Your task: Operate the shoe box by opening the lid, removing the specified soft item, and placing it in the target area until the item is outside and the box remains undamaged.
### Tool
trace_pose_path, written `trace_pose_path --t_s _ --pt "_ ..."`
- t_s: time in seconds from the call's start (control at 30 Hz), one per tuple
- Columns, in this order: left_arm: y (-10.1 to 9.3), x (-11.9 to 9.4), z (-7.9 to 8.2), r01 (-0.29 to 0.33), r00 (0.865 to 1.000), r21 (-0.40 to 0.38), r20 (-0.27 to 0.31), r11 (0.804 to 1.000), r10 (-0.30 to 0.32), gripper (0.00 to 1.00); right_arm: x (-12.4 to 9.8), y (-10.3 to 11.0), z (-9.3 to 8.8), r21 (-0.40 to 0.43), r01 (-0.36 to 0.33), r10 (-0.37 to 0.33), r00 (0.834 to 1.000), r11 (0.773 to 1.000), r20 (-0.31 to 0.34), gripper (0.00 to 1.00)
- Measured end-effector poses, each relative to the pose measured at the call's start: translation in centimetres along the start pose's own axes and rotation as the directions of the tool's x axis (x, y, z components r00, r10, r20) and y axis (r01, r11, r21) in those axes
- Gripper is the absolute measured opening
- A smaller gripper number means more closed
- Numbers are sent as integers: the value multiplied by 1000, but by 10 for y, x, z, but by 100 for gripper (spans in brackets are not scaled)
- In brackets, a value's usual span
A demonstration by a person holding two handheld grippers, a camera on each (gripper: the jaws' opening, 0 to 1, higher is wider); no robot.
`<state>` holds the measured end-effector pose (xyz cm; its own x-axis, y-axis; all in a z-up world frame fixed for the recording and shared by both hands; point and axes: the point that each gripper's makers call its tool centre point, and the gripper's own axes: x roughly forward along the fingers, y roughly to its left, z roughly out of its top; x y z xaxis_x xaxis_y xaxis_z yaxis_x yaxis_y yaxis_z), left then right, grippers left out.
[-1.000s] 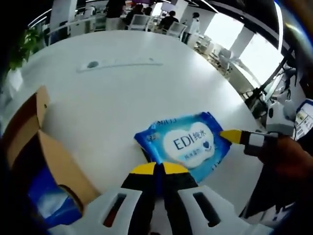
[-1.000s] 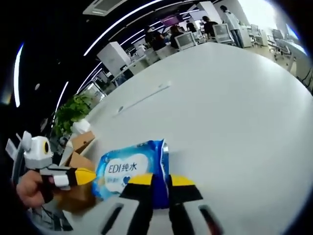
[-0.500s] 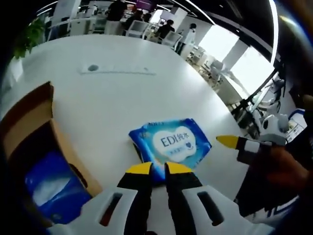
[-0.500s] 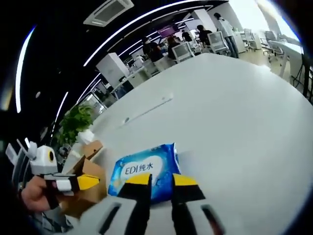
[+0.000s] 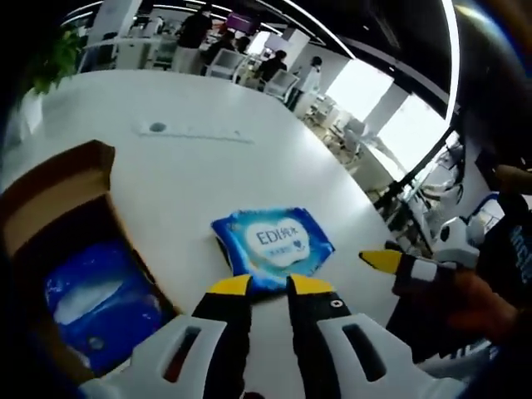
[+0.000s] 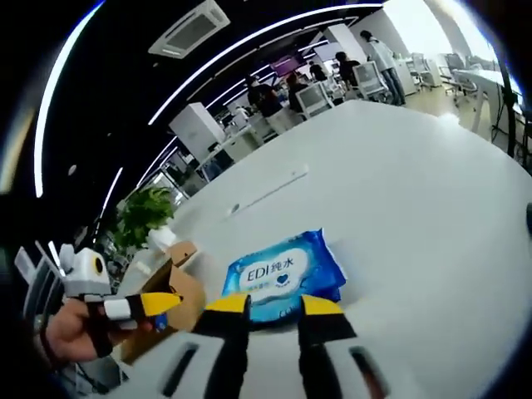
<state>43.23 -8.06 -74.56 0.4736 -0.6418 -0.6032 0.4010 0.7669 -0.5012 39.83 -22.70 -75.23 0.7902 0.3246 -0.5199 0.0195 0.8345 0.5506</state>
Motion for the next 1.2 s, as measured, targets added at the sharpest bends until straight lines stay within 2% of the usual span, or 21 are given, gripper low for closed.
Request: trace_pose_path --t_s 0.13,0.23,0.6,0.77,0.93,1.07,1.2 --pt "-3 -9 -4 13 1000 -17 19 1000 -13 18 -8 10 -16 21 -8 8 1000 1000 3 21" --pt "-6 -18 -4 35 997 -56 64 998 -31 20 -11 18 -27 19 -13 13 1000 1000 -3 21" --pt "-9 -49 -14 19 995 1 96 1000 -19 23 -14 45 -46 37 -37 37 999 999 14 21" --pt "-3 -60 -25 7 995 -22 103 1000 -5 23 -13 56 -57 20 -52 52 999 998 4 22" --pt "1 -68 -35 3 994 -8 110 1000 -2 24 -17 61 -65 19 -59 59 998 998 -1 22" --pt "5 -75 -35 -9 990 39 143 999 3 24 -21 60 -71 13 -56 56 998 998 -10 23" --pt "7 -82 -35 -11 986 43 167 999 4 24 -21 64 -68 6 -64 64 998 998 -2 24"
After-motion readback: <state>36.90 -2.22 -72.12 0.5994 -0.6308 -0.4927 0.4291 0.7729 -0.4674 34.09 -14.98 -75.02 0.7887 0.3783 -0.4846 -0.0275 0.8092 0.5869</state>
